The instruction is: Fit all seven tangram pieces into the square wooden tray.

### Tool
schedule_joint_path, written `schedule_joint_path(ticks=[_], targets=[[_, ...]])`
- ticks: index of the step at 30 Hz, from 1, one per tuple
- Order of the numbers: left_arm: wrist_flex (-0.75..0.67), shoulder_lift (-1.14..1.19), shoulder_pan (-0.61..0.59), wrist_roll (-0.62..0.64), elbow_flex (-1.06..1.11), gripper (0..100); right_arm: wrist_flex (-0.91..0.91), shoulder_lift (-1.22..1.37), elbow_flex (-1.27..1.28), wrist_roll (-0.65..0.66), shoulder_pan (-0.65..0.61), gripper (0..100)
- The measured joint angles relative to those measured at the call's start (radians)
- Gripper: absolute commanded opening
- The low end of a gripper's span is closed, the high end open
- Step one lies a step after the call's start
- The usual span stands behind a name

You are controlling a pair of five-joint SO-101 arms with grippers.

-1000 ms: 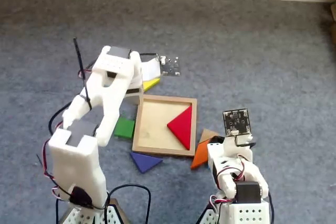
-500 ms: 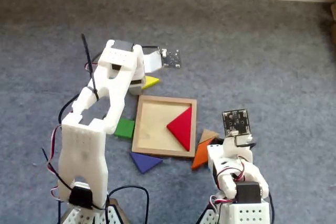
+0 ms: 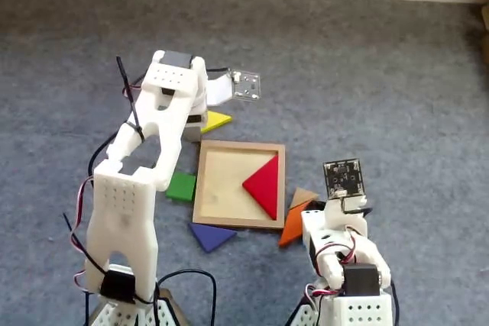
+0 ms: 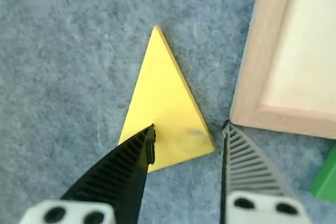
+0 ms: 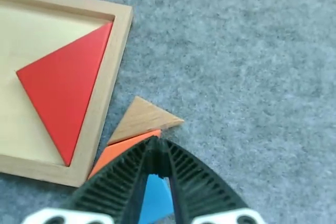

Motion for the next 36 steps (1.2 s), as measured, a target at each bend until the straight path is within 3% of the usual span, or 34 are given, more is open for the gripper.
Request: schedule_joint_path(ticks=[11, 19, 31, 36], targets=[[0.025, 0.021, -0.048, 0.008, -0.055, 25, 0.0, 0.0, 0.0, 0.0, 0.0, 2.1], [-0.078, 0.087, -0.051, 0.081, -0.083, 25, 0.0, 0.0, 0.0, 0.0, 0.0, 2.1], [-0.087, 0.083, -0.028, 0.133, -0.101, 25, 0.0, 0.0, 0.0, 0.0, 0.0, 2.1], [-0.091, 0.091, -0.021, 0.258, -0.189, 25, 0.0, 0.0, 0.0, 0.0, 0.0, 2.1]])
